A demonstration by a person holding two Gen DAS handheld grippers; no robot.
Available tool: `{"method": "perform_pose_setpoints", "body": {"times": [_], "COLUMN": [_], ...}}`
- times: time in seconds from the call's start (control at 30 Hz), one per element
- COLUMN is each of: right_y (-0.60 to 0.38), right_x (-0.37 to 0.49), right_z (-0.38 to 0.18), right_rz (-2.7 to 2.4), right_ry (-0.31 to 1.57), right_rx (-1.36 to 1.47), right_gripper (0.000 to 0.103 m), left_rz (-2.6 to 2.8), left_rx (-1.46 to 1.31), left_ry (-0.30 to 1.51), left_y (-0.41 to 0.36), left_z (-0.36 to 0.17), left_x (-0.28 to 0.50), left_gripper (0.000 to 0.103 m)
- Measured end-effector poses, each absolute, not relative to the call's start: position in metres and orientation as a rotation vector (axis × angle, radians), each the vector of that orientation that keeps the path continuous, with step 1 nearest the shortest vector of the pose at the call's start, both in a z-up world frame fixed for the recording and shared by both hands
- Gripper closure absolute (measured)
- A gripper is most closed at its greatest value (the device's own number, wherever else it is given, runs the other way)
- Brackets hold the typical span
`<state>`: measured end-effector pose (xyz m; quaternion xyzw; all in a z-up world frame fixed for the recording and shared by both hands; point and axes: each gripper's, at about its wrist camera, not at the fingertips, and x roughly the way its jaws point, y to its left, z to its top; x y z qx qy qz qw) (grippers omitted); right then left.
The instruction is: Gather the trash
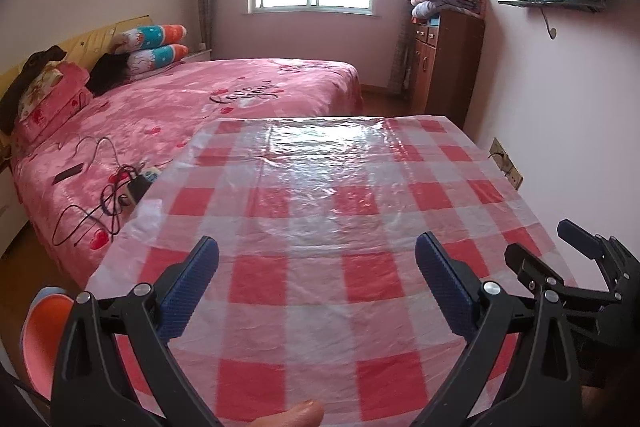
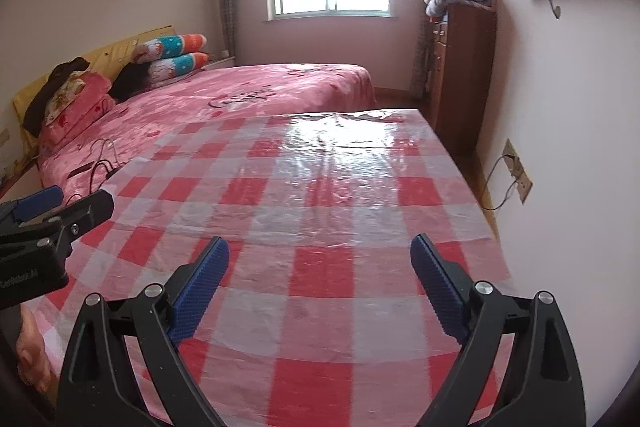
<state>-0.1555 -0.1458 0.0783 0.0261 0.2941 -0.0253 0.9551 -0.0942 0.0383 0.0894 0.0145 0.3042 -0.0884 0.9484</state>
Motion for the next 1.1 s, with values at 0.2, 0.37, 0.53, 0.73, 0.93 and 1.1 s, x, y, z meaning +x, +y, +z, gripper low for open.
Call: {"method": "perform_pose_setpoints", "body": {"times": [0.2,0.37,0.53,0.73,0.93,1.1], "right_y": [-0.161,-0.17,-0.172,-0.172,-0.174,-0.173], "right_x": [-0.159,-0.161,-0.162,-0.162,-0.161,-0.158], "right_z": [0.075,0.073,0.072,0.073,0.073,0.074], "right_rz": [-0.088,-0.11,-0.113,-0.113,-0.112,-0.108], "right_ry": [0.592,0.589,0.587,0.586,0.587,0.593], "right_rx": [0.055,0.054,0.052,0.046,0.044,0.042], "right_gripper": [0.012,0.012,0.012,0.012,0.012,0.012], "left_rz": [-0.201,-0.209,-0.205,-0.199,-0.2,-0.197], "left_rx": [0.03,0.033,0.041,0.043,0.045,0.044], "left_ry": [0.625,0.626,0.628,0.625,0.626,0.628], "left_y": [0.017,0.006,0.002,0.001,0.001,0.002], "left_z": [0.086,0.083,0.08,0.079,0.078,0.077], "left_x": [-0.088,-0.087,-0.087,-0.088,-0.088,-0.088], "left_gripper": [0.004,0.004,0.004,0.004,0.004,0.004]}}
